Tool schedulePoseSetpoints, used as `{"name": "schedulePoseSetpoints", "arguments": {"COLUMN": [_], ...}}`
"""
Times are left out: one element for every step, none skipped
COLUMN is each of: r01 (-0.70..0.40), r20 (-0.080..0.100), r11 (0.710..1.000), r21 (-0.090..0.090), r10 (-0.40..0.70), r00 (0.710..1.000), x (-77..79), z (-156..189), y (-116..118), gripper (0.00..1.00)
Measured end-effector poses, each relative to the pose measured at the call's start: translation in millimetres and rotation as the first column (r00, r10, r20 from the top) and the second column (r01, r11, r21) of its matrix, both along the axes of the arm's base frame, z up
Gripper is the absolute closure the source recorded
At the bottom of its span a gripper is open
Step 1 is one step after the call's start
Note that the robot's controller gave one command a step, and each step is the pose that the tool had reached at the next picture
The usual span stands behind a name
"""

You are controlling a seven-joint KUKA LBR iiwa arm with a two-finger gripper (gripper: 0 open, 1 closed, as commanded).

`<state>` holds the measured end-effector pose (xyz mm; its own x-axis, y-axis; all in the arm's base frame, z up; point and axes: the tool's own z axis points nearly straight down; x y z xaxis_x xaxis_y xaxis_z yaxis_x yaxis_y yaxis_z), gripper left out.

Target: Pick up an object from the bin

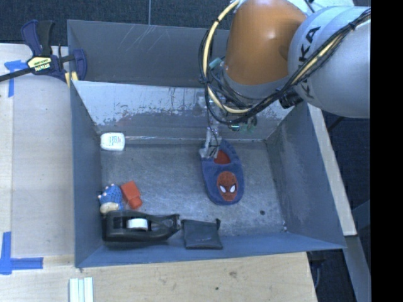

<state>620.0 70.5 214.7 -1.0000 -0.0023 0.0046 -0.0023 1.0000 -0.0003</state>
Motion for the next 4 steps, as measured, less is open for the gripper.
{"name": "schedulePoseSetpoints", "arguments": {"r01": [-0.673,-0.929,-0.969,-0.995], "r20": [0.005,0.01,0.006,0.006], "r11": [0.739,0.37,0.248,-0.103], "r21": [0.0,-0.007,0.003,-0.004], "r10": [0.673,0.929,0.969,0.995], "r00": [0.739,0.37,0.248,-0.103], "x": [-12.5,-1.5,4.0,-1.0], "z": [13.8,77.5,26.8,39.8], "y": [-14.8,-4.0,11.5,-1.7], "gripper": [0.0,0.0,0.0,0.0]}}
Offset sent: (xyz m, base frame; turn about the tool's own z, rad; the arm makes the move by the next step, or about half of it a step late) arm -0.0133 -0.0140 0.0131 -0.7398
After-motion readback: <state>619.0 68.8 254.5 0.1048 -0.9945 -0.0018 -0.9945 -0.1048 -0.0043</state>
